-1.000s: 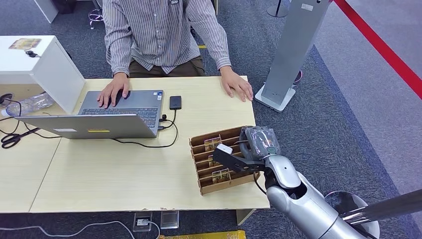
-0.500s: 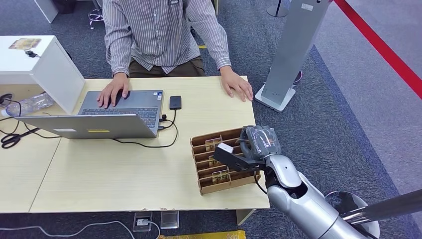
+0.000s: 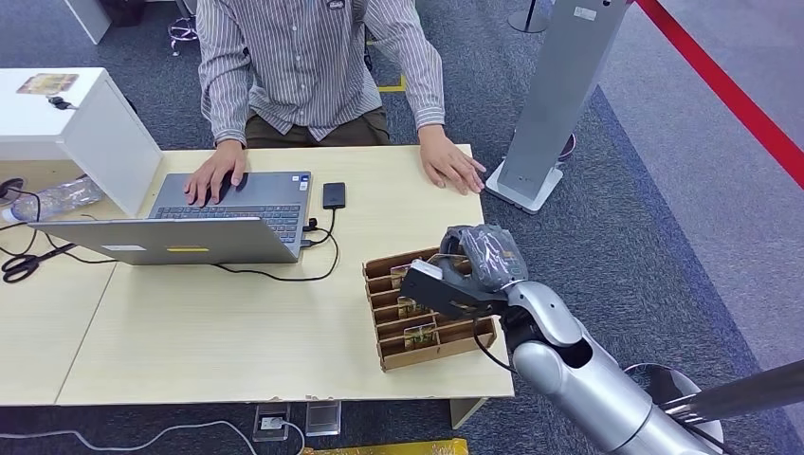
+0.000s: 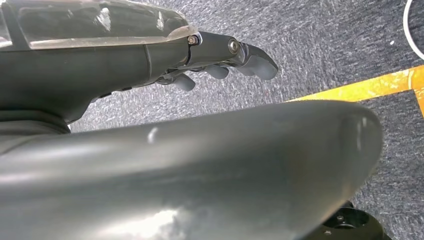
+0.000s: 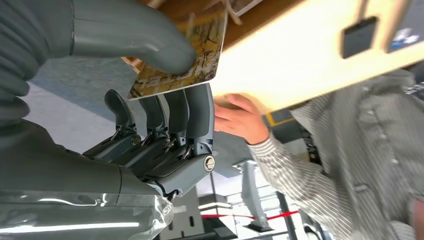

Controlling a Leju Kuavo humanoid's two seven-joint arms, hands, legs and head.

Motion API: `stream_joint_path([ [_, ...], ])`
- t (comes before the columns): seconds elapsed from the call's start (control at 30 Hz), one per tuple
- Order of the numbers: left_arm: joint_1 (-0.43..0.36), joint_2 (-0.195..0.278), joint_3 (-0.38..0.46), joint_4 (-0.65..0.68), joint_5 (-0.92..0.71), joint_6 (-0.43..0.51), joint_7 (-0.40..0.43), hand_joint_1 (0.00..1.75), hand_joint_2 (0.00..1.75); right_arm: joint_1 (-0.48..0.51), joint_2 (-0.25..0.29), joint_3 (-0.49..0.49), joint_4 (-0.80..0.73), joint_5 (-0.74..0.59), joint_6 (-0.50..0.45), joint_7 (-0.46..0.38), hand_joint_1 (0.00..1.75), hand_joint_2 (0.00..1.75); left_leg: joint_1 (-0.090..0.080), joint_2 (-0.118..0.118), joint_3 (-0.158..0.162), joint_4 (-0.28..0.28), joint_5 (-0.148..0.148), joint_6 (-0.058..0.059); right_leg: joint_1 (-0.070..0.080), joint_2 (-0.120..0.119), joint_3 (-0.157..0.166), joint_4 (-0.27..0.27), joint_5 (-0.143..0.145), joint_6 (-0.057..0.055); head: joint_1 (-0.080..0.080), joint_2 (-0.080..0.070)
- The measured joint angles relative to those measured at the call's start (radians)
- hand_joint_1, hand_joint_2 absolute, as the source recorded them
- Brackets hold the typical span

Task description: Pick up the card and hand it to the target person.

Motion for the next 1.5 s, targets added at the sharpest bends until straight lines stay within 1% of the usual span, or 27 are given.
stream_joint_path([
  [0.1,0.0,0.0,0.0,0.0,0.004,0.0,0.002,0.0,0.0,-0.026,-0.013,0.001,-0.047,-0.062,0.043,-0.01,1.36,1.75,0.0,0.0,0.0,0.0,0.0,0.0,0.0,0.0,0.0,0.0,0.0,0.0,0.0,0.0],
  [0.23,0.0,0.001,0.0,0.0,0.011,0.0,0.003,0.0,0.0,-0.083,-0.032,0.002,-0.115,-0.134,0.103,-0.011,1.36,1.75,0.0,0.0,0.0,0.0,0.0,0.0,0.0,0.0,0.0,0.0,0.0,0.0,0.001,0.0],
  [0.3,0.0,0.001,0.0,0.0,0.012,0.0,0.002,0.0,0.0,-0.113,-0.036,0.002,-0.136,-0.151,0.114,-0.017,1.36,1.75,0.0,0.0,0.0,0.0,0.0,0.0,0.0,0.0,0.0,0.0,0.0,0.0,0.001,0.0],
  [0.37,0.0,0.001,0.0,0.0,0.012,0.0,0.0,0.0,0.0,-0.136,-0.034,0.005,-0.143,-0.148,0.103,-0.037,1.36,1.75,0.0,0.0,0.0,0.0,0.0,0.0,0.0,0.0,0.0,0.0,0.0,0.0,0.001,0.0],
  [0.43,-0.001,0.001,0.0,0.0,0.011,0.0,-0.002,0.0,0.0,-0.154,-0.026,0.01,-0.138,-0.107,0.065,-0.053,1.36,1.75,0.0,0.0,0.0,0.0,0.0,0.0,0.0,0.0,0.0,0.0,0.0,0.0,0.0,0.0],
  [0.47,-0.001,0.001,0.0,0.0,0.011,0.0,-0.002,0.0,0.0,-0.162,-0.019,0.013,-0.131,-0.065,0.036,-0.057,1.36,1.75,0.0,0.0,0.0,0.0,0.0,0.0,0.0,0.0,0.0,0.0,0.0,0.0,0.0,0.0],
  [0.57,-0.002,-0.001,-0.002,0.0,0.005,-0.002,-0.006,0.0,0.0,-0.179,0.004,0.023,-0.09,0.081,-0.076,-0.083,1.36,1.75,0.0,0.0,0.0,0.0,0.0,0.0,0.0,0.0,0.0,0.0,0.0,0.0,0.0,0.0],
  [0.63,-0.002,-0.003,-0.006,0.0,-0.001,-0.004,-0.008,0.0,0.0,-0.182,0.022,0.03,-0.053,0.134,-0.149,-0.116,1.36,1.75,0.0,0.0,0.0,0.0,0.0,0.0,0.0,0.0,0.0,0.0,0.0,0.0,0.0,0.0],
  [0.7,-0.003,-0.005,-0.011,0.0,-0.004,-0.006,-0.009,0.0,0.0,-0.182,0.041,0.035,-0.011,0.142,-0.205,-0.15,1.36,1.75,0.0,0.0,0.0,0.0,0.0,0.0,0.0,0.0,0.0,0.0,0.0,0.0,0.0,0.0],
  [0.9,-0.004,-0.008,-0.021,0.0,-0.008,-0.008,-0.011,0.0,0.0,-0.179,0.097,0.038,0.126,0.092,-0.346,-0.26,1.36,1.75,0.0,0.0,0.0,0.0,0.0,0.0,0.0,0.0,0.0,0.0,0.0,0.0,0.001,0.0],
  [1.0,-0.005,-0.009,-0.024,0.0,-0.008,-0.007,-0.011,0.0,0.0,-0.176,0.122,0.041,0.183,0.08,-0.386,-0.291,1.36,1.75,0.0,0.0,0.0,0.0,0.0,0.0,0.0,0.0,0.0,0.0,0.0,0.0,0.001,0.0],
  [1.13,-0.005,-0.01,-0.029,0.0,-0.006,-0.011,-0.011,0.0,1.75,-0.167,0.146,0.05,0.237,0.053,-0.404,-0.309,0.0,1.75,0.0,0.0,0.0,0.0,0.0,0.0,0.0,0.0,0.0,0.0,0.0,0.0,0.0,0.0],
  [1.27,-0.005,-0.01,-0.039,0.0,-0.008,-0.026,-0.014,0.0,0.0,-0.158,0.158,0.059,0.266,0.043,-0.421,-0.306,0.0,1.75,0.0,0.0,0.0,0.0,0.0,0.0,0.0,0.0,0.0,0.0,0.0,0.0,0.0,0.0],
  [1.37,-0.005,-0.01,-0.041,0.0,0.002,-0.022,-0.017,0.0,0.0,-0.15,0.16,0.06,0.272,-0.004,-0.424,-0.303,0.0,1.75,0.0,0.0,0.0,0.0,0.0,0.0,0.0,0.0,0.0,0.0,0.0,0.0,0.001,0.0],
  [1.5,-0.004,-0.01,-0.041,0.0,0.019,-0.007,-0.011,0.0,0.0,-0.122,0.157,0.055,0.241,-0.153,-0.404,-0.315,0.0,1.75,0.0,0.0,0.0,0.0,0.0,0.0,0.0,0.0,0.0,0.0,0.0,0.0,0.001,0.0],
])
